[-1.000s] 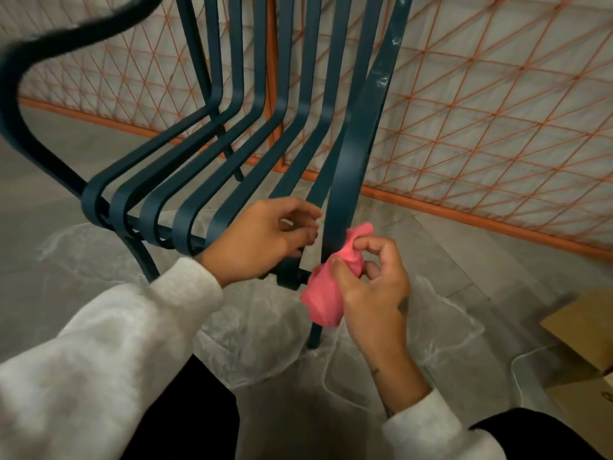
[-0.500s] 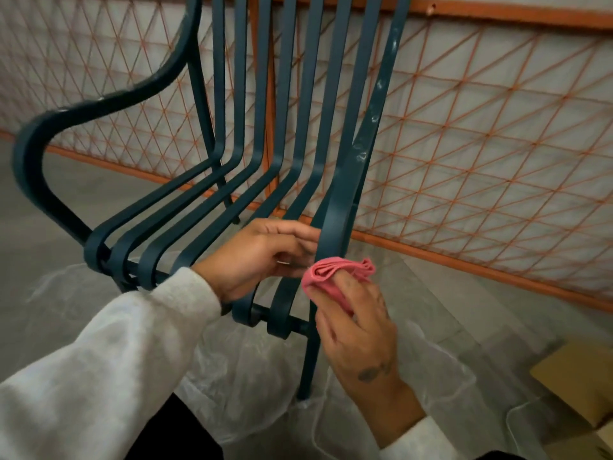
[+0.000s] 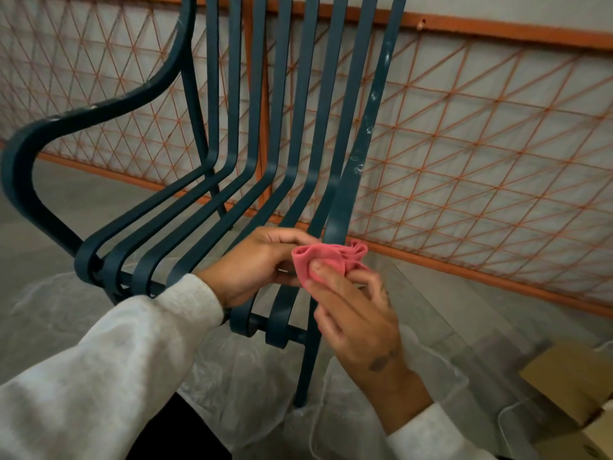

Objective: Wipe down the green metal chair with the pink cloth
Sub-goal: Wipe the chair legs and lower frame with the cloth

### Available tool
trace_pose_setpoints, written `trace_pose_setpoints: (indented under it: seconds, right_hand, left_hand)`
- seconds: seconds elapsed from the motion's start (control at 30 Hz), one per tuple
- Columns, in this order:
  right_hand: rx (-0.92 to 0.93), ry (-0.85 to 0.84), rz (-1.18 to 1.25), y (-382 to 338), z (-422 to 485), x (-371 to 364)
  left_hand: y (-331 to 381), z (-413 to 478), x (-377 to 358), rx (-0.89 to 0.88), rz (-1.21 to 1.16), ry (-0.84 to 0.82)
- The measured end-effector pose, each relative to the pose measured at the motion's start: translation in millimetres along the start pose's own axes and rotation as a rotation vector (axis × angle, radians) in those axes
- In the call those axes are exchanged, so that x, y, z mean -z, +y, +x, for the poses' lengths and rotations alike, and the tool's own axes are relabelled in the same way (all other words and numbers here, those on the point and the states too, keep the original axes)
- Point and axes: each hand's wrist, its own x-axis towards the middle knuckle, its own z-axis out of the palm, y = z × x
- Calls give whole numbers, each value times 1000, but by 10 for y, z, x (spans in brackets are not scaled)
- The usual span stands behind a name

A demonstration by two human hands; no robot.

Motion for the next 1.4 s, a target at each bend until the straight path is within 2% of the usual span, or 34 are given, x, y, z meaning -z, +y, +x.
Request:
trace_pose_setpoints:
  seconds: [0.07,0.2,0.33,0.4,0.57,0.77,0.97,1.23,1.3,1.33,1.4]
  right_hand:
    - [9,-16,40,34,18,13]
    - [-232,52,235,145,196,-13]
    - [-414,40,303,154,350,-13]
    - [-429,60,286,63,254,-18]
    - [-368,-40,271,-70,-179,-8]
    - [-429,13,457,74,101,-6]
    - [-678,36,723,234,289,42]
    - [-640,-51,750,12,-310,6]
    - [-751,-69,910,-25,-358,26]
    - [-893,-47,1046,-45,-380,44]
    - [-1253,109,1397,-67,-403,81]
  left_hand:
    - [21,-8,-1,-9,-5,-7]
    - [-42,-2,28,8,-53,-42]
    - [-108,-9,20,-13,-47,18]
    - [-137,-19,-16,-49,-15,31]
    - [-206,-71,-74,-105,-93,47]
    - [-258,-78,-99,-122,-140,37]
    - [-320,-49,-140,-128,-152,56]
    - [-489,-94,-114,-146,-233,87]
    - [-511,-91,-79,-123,-256,95]
    - [-505,-98,-78,-116,-258,89]
    - [-524,-98,-96,-112,-185,73]
